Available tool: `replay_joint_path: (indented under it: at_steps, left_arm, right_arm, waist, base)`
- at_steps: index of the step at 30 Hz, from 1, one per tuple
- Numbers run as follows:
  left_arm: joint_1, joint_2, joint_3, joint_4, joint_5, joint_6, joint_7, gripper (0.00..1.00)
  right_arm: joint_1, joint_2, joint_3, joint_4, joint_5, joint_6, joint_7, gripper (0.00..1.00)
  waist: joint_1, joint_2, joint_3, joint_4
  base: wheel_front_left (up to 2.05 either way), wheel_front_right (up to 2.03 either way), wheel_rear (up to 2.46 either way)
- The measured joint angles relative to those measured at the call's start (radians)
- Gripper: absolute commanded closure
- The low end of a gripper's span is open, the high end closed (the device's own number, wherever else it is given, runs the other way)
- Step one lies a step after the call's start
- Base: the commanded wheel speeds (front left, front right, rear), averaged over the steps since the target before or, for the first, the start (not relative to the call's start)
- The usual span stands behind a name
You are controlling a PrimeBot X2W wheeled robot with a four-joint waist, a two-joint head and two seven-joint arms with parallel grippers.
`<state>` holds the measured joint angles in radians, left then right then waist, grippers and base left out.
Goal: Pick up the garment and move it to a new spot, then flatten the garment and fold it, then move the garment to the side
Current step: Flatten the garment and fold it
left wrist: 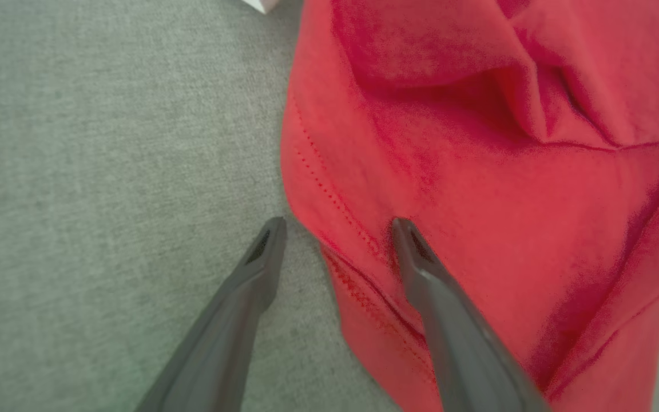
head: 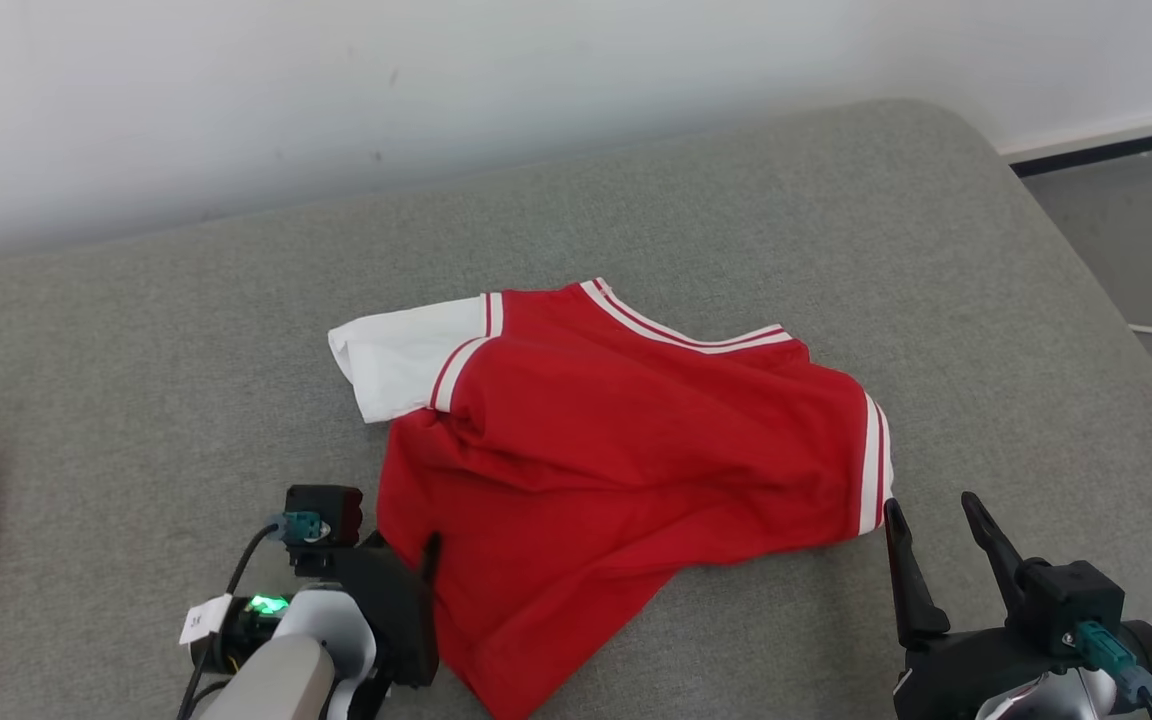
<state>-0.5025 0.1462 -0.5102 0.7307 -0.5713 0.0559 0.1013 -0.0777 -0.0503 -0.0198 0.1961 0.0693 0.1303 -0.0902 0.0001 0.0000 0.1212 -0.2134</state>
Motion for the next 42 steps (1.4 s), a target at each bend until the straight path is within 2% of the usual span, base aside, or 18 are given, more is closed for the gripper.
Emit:
replay_joint_path:
  at_steps: [3, 7, 19, 28, 29, 30, 37, 42]
  left_arm:
    - [-0.026, 0.0, 0.0, 0.021, 0.0, -0.005, -0.016, 1.0]
    - [-0.054, 0.008, 0.018, 0.042, 0.008, 0.014, -0.087, 1.0]
    - [-0.203, 0.114, 0.081, 0.075, 0.024, 0.016, -0.248, 1.0]
    - [-0.262, 0.177, 0.09, 0.137, 0.034, 0.013, -0.27, 1.0]
    - [-0.263, 0.178, 0.09, 0.144, 0.034, 0.014, -0.27, 0.66]
    - [-0.263, 0.177, 0.088, 0.148, 0.034, 0.014, -0.27, 0.0]
    - [-0.2, 0.159, 0.092, 0.156, 0.018, 0.005, -0.32, 0.0]
    - [-0.093, 0.141, 0.129, 0.05, 0.005, -0.014, -0.361, 0.0]
  right_arm:
    - [-0.002, 0.0, -0.001, -0.001, 0.002, 0.0, -0.004, 0.0]
    - [-0.006, 0.0, -0.001, -0.002, 0.005, 0.0, -0.007, 0.0]
    - [-0.016, 0.0, 0.008, -0.002, 0.006, 0.0, -0.011, 0.0]
    - [-0.024, 0.0, 0.018, -0.009, -0.008, 0.0, 0.003, 0.0]
    - [-0.023, 0.0, 0.018, -0.011, -0.008, 0.0, 0.003, 0.0]
    - [-0.023, 0.0, 0.016, -0.013, -0.009, 0.0, 0.004, 0.0]
    - [-0.011, 0.0, 0.004, -0.017, -0.009, 0.0, 0.013, 0.0]
    - [0.004, 0.0, -0.003, -0.016, -0.012, 0.0, 0.021, 0.0]
  waist:
    - [0.0, -0.0001, 0.016, -0.01]
    - [0.0001, 0.0, 0.032, -0.016]
    - [0.0001, 0.0, 0.051, -0.029]
    - [0.0001, 0.0001, 0.057, -0.053]
    - [0.0, 0.0001, 0.057, -0.054]
    - [0.0, 0.0, 0.057, -0.052]
    - [-0.0001, 0.0, 0.042, -0.029]
    - [-0.0001, 0.0, 0.016, 0.004]
  base:
    - [0.0, 0.0, 0.0]
    - [0.0, 0.0, 0.0]
    - [0.0, 0.0, 0.0]
    - [0.0, 0.0, 0.0]
    - [0.0, 0.0, 0.0]
    - [0.0, 0.0, 0.0]
    - [0.0, 0.0, 0.0]
    - [0.0, 0.0, 0.0]
